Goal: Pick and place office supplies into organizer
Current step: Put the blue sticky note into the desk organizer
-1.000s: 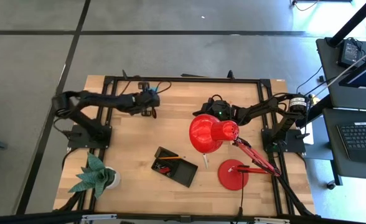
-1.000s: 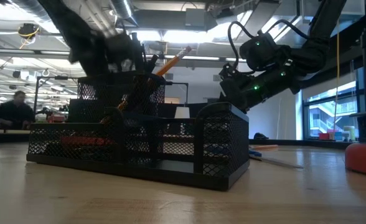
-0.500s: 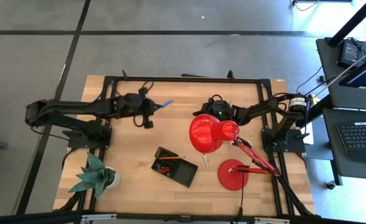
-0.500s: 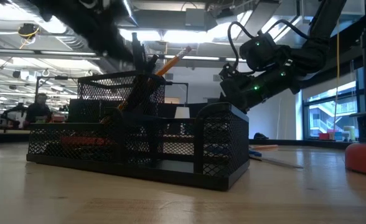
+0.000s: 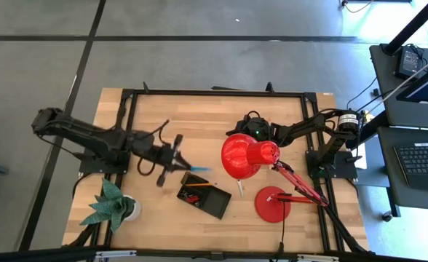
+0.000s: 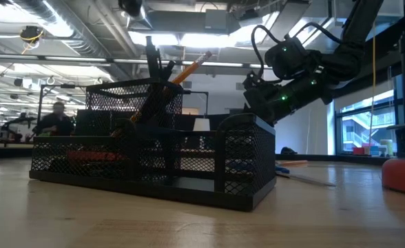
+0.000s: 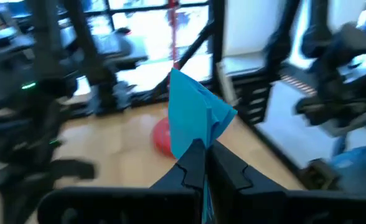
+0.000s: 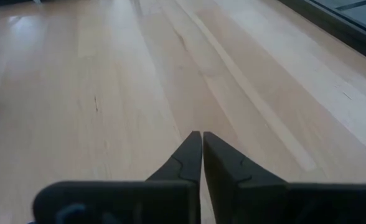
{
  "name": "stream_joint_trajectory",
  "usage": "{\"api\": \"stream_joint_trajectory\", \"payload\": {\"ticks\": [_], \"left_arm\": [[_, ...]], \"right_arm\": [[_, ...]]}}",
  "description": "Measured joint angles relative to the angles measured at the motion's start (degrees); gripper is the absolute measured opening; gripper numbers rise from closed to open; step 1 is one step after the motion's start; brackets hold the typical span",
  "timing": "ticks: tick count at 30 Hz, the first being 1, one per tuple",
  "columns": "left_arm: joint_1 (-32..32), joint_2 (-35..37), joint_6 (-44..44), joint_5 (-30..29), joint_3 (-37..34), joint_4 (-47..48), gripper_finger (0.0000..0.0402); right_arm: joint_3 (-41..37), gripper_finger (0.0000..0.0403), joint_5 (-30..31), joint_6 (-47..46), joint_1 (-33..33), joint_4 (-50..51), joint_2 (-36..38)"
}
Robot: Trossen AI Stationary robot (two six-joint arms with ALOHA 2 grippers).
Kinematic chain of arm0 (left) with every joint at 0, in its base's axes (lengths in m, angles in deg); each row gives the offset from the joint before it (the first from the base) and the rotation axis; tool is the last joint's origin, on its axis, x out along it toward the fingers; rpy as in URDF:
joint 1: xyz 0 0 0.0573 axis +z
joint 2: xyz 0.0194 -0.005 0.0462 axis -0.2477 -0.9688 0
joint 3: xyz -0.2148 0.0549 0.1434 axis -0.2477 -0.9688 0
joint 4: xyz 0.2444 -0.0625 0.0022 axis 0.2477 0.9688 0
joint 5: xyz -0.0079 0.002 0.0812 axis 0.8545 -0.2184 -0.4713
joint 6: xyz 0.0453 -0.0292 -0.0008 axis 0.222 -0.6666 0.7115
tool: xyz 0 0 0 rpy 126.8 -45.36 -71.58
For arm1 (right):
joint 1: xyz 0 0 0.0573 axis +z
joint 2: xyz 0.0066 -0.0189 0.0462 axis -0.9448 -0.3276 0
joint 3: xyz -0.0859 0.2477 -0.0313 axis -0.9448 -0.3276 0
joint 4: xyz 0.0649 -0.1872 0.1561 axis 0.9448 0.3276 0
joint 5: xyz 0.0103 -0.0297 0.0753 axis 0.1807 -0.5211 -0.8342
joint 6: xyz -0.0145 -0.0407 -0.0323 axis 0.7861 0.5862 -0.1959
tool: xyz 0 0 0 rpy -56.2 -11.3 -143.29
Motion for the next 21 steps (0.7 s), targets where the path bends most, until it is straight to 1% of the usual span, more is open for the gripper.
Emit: {"api": "stream_joint_trajectory", "payload": {"ticks": [2,5,9,14,17,20,21], "left_arm": [[-2.99,-1.34,-0.87,-1.31,0.08,-2.65,0.0003],[-7.25,-3.99,-2.05,-6.34,2.86,-0.83,0.0003],[-11.96,-9.29,-1.67,-12.60,10.37,7.87,0.0003],[-15.29,-16.88,-2.83,-22.17,19.51,20.16,0.0003],[-16.59,-20.72,-1.68,-26.35,23.01,24.27,0.0003],[-17.60,-22.42,0.77,-33.57,25.11,27.38,0.0003],[-17.67,-22.62,0.81,-36.27,25.52,28.92,0.0003]], "right_arm": [[0.00,0.0020,0.00,-1.04,0.00,0.03,0.00],[0.00,0.0020,0.00,-1.24,0.02,0.03,0.00],[0.00,0.0020,0.00,-1.30,0.01,0.32,0.00],[0.00,0.0020,0.00,-4.23,0.02,2.18,0.00],[0.00,0.0020,-1.19,-5.07,0.06,2.72,0.18],[0.00,0.0020,-3.53,-5.40,1.25,2.36,2.02],[0.00,0.0020,-3.89,-4.24,2.14,2.35,3.02]]}}
